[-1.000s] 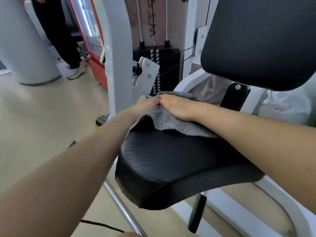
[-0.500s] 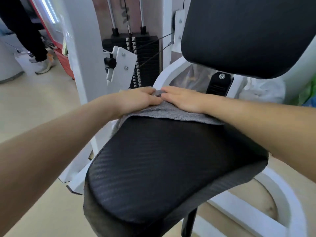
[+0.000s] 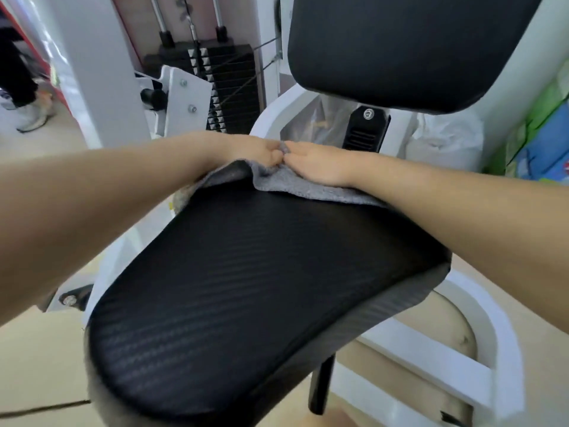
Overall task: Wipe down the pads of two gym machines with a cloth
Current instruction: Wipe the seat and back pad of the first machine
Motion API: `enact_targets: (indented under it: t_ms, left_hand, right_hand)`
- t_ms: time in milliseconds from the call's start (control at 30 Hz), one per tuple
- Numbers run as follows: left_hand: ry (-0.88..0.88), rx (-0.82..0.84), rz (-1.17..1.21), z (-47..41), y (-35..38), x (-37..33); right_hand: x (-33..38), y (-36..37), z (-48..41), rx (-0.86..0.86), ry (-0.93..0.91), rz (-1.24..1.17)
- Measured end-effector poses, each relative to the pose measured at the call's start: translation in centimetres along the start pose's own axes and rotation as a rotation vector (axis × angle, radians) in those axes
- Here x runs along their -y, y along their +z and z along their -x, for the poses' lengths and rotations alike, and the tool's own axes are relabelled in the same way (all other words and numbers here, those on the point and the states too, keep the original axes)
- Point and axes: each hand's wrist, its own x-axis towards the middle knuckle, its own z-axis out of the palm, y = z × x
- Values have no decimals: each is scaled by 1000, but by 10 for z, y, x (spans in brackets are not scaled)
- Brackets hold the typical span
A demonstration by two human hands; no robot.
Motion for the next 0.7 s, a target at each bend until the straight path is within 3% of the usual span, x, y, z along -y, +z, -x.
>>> enact_targets:
  t_ms: [100, 233, 467, 600, 700]
  left_hand:
    - [95, 81, -142, 22, 2, -10]
    - [178, 111, -123, 14, 1, -23]
    - [192, 114, -143, -40, 8, -27]
    - [204, 105, -122, -13, 5, -39]
    - [235, 110, -252, 21, 8, -45]
  right_hand:
    - [-9, 3, 36, -22, -54, 74]
    - [-19, 0, 34, -33, -82, 48]
    - [-41, -9, 16, -113, 100, 49]
    - [-36, -6, 34, -84, 108, 110]
    - [-30, -1, 64, -107, 52, 149]
